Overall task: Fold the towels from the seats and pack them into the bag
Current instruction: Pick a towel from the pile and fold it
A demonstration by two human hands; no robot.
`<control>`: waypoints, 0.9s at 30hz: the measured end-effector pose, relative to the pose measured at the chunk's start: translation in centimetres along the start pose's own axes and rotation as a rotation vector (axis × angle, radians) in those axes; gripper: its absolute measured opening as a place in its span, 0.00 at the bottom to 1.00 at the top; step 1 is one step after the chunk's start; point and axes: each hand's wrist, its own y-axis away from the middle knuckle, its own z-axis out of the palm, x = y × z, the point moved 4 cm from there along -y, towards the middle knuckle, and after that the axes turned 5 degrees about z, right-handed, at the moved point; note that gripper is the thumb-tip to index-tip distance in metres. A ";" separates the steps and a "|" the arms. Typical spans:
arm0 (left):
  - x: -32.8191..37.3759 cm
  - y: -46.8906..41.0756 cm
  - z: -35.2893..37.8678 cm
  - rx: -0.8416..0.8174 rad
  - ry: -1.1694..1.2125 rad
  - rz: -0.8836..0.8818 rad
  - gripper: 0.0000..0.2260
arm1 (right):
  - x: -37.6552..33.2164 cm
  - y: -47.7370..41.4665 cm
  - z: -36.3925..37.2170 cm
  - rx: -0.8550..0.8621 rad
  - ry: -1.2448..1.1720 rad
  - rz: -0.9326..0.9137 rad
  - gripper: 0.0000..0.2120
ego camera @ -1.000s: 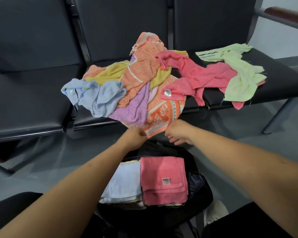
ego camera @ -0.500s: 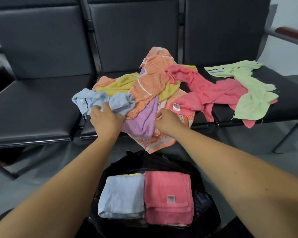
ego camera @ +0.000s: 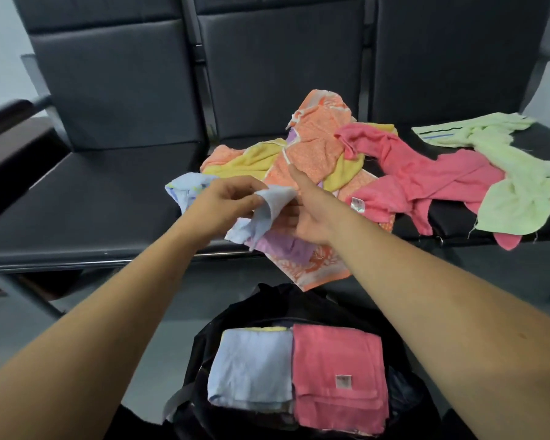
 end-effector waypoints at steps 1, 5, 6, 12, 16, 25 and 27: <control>0.5 0.8 0.5 -0.048 0.018 0.003 0.07 | 0.2 0.1 0.2 -0.027 -0.002 0.007 0.24; 0.7 2.9 1.2 -0.157 0.079 -0.018 0.07 | 0.1 1.5 0.4 0.069 0.052 -0.087 0.02; 0.5 3.2 0.8 -0.120 0.131 -0.045 0.08 | -0.3 1.9 0.5 0.063 0.029 -0.126 0.02; -1.9 5.1 -1.9 0.228 0.105 -0.160 0.18 | -1.1 6.2 2.2 -0.217 0.160 -0.214 0.08; -1.6 6.0 -0.4 -0.088 0.195 -0.117 0.18 | -1.1 9.0 2.6 -0.331 0.221 -0.240 0.10; -0.9 8.0 2.8 -0.405 0.392 -0.271 0.17 | -2.4 11.5 0.0 -0.141 0.195 -0.273 0.05; -1.1 8.4 3.8 -0.501 0.355 -0.284 0.17 | -2.8 11.6 -0.8 -0.126 0.171 -0.278 0.05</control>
